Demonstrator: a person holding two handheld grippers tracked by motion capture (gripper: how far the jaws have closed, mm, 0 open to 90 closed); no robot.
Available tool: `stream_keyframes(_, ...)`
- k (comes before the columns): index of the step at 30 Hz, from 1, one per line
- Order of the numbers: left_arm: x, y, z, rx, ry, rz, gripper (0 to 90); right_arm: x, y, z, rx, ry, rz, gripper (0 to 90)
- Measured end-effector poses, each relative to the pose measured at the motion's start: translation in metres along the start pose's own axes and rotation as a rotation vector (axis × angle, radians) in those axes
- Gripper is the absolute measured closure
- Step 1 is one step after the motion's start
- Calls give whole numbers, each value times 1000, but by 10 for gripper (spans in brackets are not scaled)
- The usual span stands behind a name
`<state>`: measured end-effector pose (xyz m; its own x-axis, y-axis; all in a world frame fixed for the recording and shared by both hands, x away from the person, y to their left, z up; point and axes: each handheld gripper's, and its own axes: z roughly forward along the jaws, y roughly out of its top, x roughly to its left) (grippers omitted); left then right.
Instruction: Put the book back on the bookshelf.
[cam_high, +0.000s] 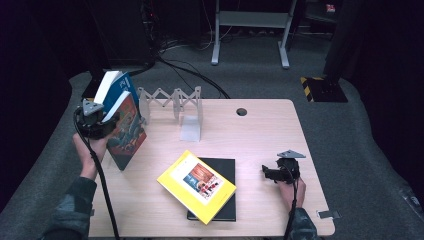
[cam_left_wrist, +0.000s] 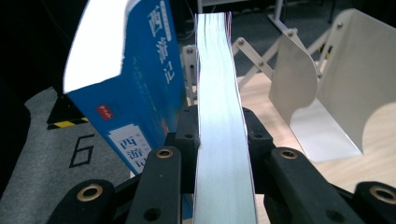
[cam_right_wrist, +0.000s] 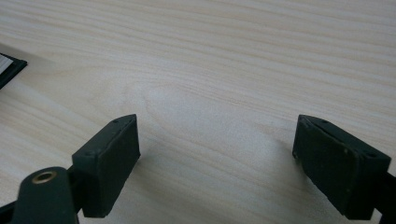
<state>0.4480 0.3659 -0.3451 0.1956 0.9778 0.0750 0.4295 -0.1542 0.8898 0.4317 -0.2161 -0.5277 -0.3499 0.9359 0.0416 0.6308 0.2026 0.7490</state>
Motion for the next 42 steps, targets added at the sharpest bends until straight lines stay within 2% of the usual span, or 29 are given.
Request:
stream_keyframes(3,2,2,3,-10,18,-21,736,0,0,0,0,1,1,140)
stream_keyframes(9,0,13,12,-34,48,-22,736,0,0,0,0,2,1,140)
stream_keyframes(16,-1,27,28,-66,87,-65,736,0,0,0,0,1,7,141)
stream_keyframes(18,-2,32,35,-76,112,-64,736,0,0,0,2,0,10,141)
stream_keyframes(22,-2,38,47,-82,133,-56,736,0,0,0,-1,3,2,141)
stream_keyframes(33,-8,41,79,-117,143,-119,735,0,0,0,-1,3,3,141)
stream_keyframes(37,-9,41,85,-114,142,-127,735,0,0,0,-1,4,3,141)
stream_keyframes(40,-10,42,91,-129,141,-150,735,0,0,0,-1,4,3,141)
stream_keyframes(42,-9,42,94,-125,141,-144,735,0,0,0,-1,5,2,141)
